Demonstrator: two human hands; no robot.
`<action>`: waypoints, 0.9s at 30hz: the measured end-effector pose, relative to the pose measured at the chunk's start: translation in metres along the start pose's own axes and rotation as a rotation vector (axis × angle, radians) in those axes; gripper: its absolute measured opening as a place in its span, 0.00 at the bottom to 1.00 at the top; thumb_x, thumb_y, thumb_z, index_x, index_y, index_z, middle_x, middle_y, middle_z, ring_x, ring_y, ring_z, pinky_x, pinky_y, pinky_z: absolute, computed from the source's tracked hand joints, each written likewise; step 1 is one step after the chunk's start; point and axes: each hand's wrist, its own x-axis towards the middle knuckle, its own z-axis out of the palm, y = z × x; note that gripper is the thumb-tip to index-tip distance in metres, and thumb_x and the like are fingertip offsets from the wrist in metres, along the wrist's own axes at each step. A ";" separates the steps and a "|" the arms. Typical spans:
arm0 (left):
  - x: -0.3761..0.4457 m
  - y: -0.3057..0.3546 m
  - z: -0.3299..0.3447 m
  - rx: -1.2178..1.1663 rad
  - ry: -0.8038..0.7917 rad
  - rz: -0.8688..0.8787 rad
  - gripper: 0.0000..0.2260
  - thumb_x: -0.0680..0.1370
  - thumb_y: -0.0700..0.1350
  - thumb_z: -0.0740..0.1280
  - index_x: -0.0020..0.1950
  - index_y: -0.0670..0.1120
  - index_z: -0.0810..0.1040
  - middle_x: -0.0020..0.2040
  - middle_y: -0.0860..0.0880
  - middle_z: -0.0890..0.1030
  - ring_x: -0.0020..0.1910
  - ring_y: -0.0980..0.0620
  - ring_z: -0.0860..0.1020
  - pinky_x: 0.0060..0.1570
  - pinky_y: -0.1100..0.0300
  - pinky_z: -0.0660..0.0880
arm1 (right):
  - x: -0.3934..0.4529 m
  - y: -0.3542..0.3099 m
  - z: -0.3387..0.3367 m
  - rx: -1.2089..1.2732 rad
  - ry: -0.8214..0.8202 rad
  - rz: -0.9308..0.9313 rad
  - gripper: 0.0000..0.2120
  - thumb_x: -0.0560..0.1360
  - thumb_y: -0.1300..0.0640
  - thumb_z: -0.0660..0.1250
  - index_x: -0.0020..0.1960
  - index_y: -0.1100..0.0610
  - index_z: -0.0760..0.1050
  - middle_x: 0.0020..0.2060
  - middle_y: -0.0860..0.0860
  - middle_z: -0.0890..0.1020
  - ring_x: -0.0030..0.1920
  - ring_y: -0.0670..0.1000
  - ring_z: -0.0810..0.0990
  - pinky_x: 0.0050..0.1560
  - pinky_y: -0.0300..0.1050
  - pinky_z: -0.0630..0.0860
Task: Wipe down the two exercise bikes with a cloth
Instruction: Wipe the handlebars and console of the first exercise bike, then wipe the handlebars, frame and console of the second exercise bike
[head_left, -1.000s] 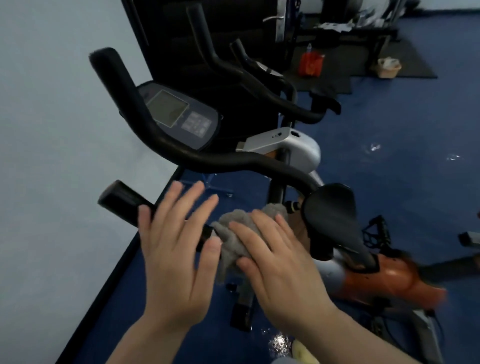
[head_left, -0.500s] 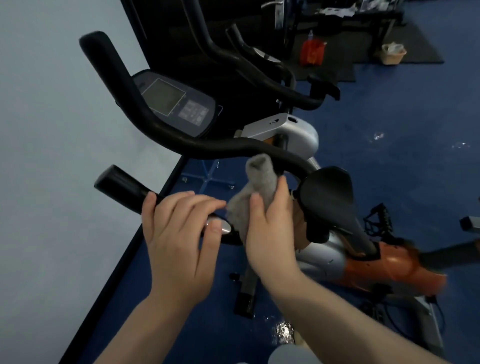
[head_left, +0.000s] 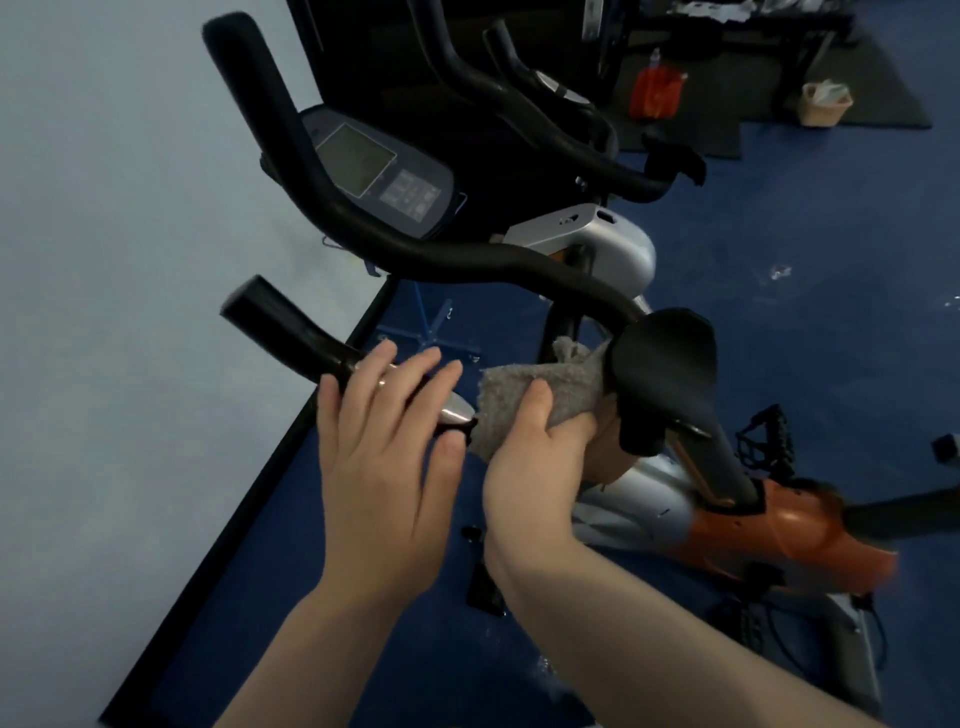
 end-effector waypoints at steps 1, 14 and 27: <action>-0.008 -0.002 -0.002 -0.014 -0.039 0.022 0.22 0.83 0.52 0.47 0.73 0.47 0.67 0.75 0.52 0.66 0.78 0.52 0.55 0.76 0.47 0.47 | -0.008 0.001 0.001 0.003 -0.011 0.023 0.07 0.81 0.49 0.56 0.57 0.50 0.63 0.42 0.38 0.72 0.37 0.31 0.74 0.33 0.22 0.68; -0.116 -0.045 0.004 -0.544 -0.586 -0.136 0.21 0.81 0.62 0.46 0.75 0.65 0.53 0.75 0.71 0.53 0.76 0.67 0.52 0.74 0.68 0.46 | -0.085 0.085 -0.095 -0.566 -0.119 0.083 0.08 0.78 0.48 0.62 0.53 0.50 0.76 0.50 0.50 0.79 0.50 0.47 0.79 0.56 0.47 0.75; -0.212 0.186 0.148 -0.234 -1.411 0.603 0.19 0.81 0.51 0.57 0.71 0.52 0.69 0.71 0.56 0.70 0.68 0.54 0.69 0.68 0.59 0.64 | -0.174 0.165 -0.410 -1.058 0.324 0.519 0.17 0.74 0.46 0.64 0.62 0.46 0.68 0.53 0.46 0.79 0.51 0.50 0.78 0.45 0.45 0.74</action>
